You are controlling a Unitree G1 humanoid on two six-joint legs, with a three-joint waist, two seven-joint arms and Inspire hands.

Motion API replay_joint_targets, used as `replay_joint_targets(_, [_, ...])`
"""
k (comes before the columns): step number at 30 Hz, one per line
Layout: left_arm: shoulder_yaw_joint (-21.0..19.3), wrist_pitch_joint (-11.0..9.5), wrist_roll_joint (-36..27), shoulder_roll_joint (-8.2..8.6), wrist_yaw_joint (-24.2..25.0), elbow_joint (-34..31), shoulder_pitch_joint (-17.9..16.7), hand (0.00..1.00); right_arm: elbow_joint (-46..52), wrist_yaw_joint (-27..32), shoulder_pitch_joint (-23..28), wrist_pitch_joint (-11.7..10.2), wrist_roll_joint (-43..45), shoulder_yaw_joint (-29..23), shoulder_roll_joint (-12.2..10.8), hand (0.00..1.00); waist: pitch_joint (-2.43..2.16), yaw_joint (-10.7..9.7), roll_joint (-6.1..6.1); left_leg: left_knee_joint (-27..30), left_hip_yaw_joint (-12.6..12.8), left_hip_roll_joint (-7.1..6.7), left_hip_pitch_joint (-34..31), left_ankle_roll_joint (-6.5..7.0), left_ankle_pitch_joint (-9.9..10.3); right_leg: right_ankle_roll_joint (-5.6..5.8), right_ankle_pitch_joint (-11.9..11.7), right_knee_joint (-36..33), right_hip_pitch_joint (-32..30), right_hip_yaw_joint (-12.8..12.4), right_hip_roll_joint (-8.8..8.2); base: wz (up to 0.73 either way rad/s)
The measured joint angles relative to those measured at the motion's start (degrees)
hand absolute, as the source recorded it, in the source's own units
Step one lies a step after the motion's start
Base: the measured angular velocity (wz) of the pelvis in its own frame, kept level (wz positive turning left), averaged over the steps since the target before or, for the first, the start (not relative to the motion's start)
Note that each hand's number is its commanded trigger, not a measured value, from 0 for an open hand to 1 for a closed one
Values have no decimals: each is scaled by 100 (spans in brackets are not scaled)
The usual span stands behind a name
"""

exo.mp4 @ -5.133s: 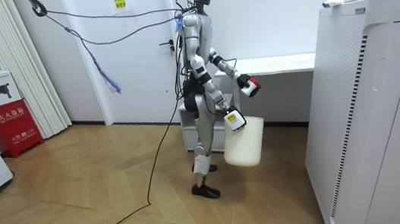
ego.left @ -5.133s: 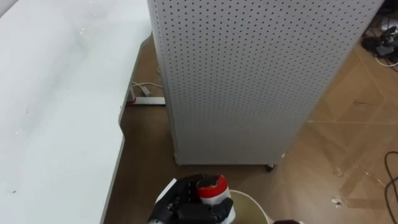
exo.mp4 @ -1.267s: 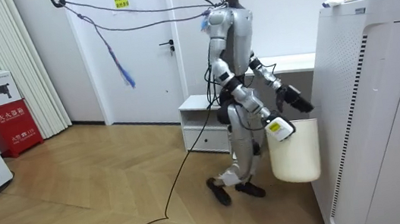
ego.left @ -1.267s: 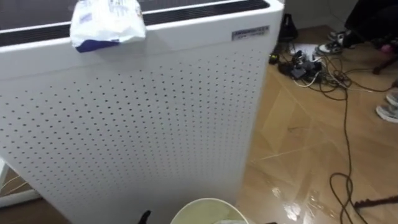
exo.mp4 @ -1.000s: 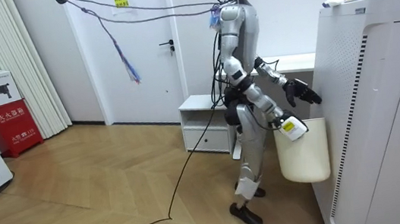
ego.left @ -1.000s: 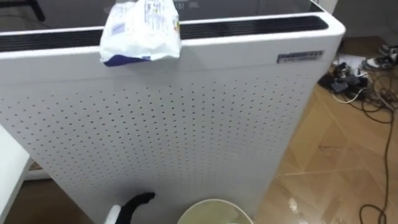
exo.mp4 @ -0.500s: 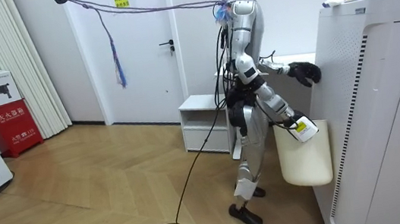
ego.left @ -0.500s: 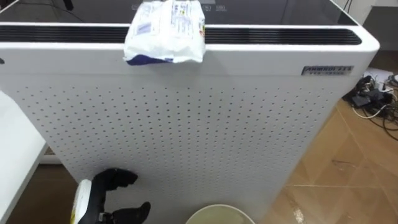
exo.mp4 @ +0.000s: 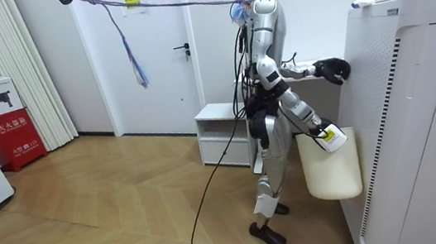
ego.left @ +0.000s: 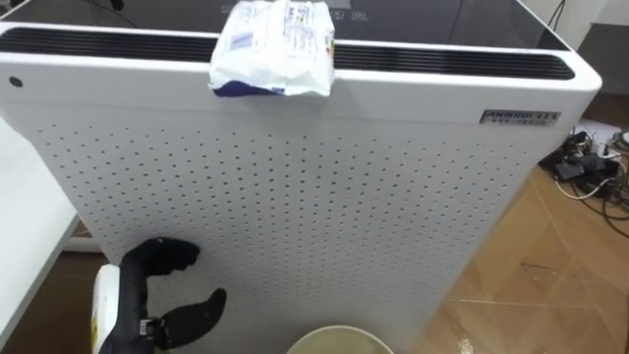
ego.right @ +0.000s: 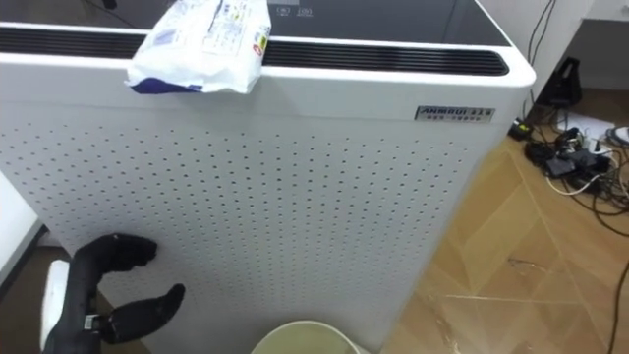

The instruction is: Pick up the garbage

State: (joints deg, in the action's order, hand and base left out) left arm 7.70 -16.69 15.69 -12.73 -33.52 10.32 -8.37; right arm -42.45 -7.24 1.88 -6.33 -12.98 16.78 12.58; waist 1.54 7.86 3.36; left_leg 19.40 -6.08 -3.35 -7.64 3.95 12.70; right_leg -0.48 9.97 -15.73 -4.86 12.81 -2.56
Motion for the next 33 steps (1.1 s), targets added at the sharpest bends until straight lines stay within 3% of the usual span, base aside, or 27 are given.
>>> replay_joint_targets(8, [-107,-158,408,-232,-531,-1020,1,0,1,-30,156,-119,14,-2,7,100,-7,7,-25,33,-131,-33,2,-4,-4,6,-4,81,84,157,-20,8])
replay_joint_targets(14, [-300,-361,711,-234,-821,-1444,61,0,-5,38,183,-124,11,0,8,100,-15,6,-83,-31,-143,-31,152,-5,-4,11,-6,124,240,145,-14,3])
replay_joint_targets(18, [-388,-384,1016,-233,-1009,-1932,119,0,-3,76,241,-128,10,0,8,100,-35,11,-116,-68,-132,-33,181,-10,-11,11,-6,110,246,142,-16,-1])
replay_joint_targets(21, [-397,-642,1142,-235,-1190,-2385,300,0,-1,83,244,-128,-4,10,21,100,-54,0,-148,-84,-125,-31,240,-11,-12,11,-6,106,293,152,-20,-1])
replay_joint_targets(26, [-383,-779,1150,-248,-1367,-2581,613,0,-1,77,278,-127,-17,129,82,100,-67,-28,-222,-184,-103,-34,460,-7,-19,19,-1,126,470,141,-32,-3])
replay_joint_targets(33, [-381,-792,1150,-264,-1349,-2612,658,0,0,51,280,-126,-55,223,98,100,-60,-157,-244,-219,-106,-36,582,-8,-19,21,0,191,597,146,-28,0])
